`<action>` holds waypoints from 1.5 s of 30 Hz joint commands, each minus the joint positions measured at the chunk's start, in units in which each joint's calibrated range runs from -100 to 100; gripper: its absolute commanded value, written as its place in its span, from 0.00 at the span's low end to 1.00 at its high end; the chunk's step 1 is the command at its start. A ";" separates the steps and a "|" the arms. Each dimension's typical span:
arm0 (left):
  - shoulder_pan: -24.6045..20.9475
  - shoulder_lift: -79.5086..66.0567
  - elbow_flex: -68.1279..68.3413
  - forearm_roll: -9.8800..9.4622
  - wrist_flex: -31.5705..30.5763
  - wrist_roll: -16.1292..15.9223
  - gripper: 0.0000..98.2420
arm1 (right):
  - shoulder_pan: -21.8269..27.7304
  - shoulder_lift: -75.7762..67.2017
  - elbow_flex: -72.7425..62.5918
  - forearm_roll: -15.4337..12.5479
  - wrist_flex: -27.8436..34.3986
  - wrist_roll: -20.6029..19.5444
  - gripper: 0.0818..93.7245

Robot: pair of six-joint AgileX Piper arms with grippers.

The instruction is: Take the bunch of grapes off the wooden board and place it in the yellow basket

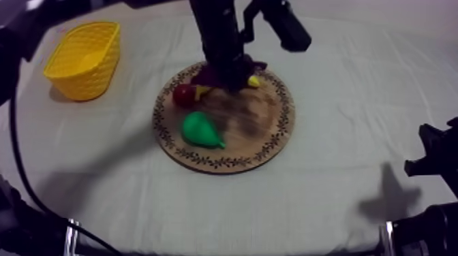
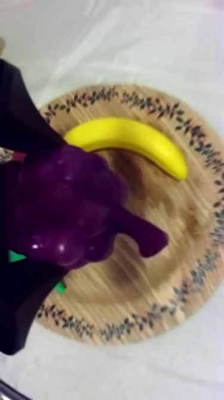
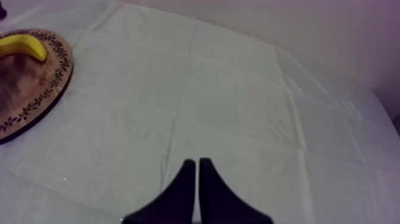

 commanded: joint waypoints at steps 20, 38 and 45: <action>-4.91 -8.08 -3.13 -0.11 4.83 1.54 0.37 | -0.01 0.00 -0.04 0.00 0.00 -0.01 0.00; -20.95 -9.23 -4.69 0.98 4.10 3.84 0.38 | -0.01 0.00 -0.04 0.00 0.00 -0.01 0.00; -26.12 -9.86 -3.39 1.18 4.08 5.39 0.38 | -0.01 0.00 -0.04 0.00 0.00 -0.01 0.00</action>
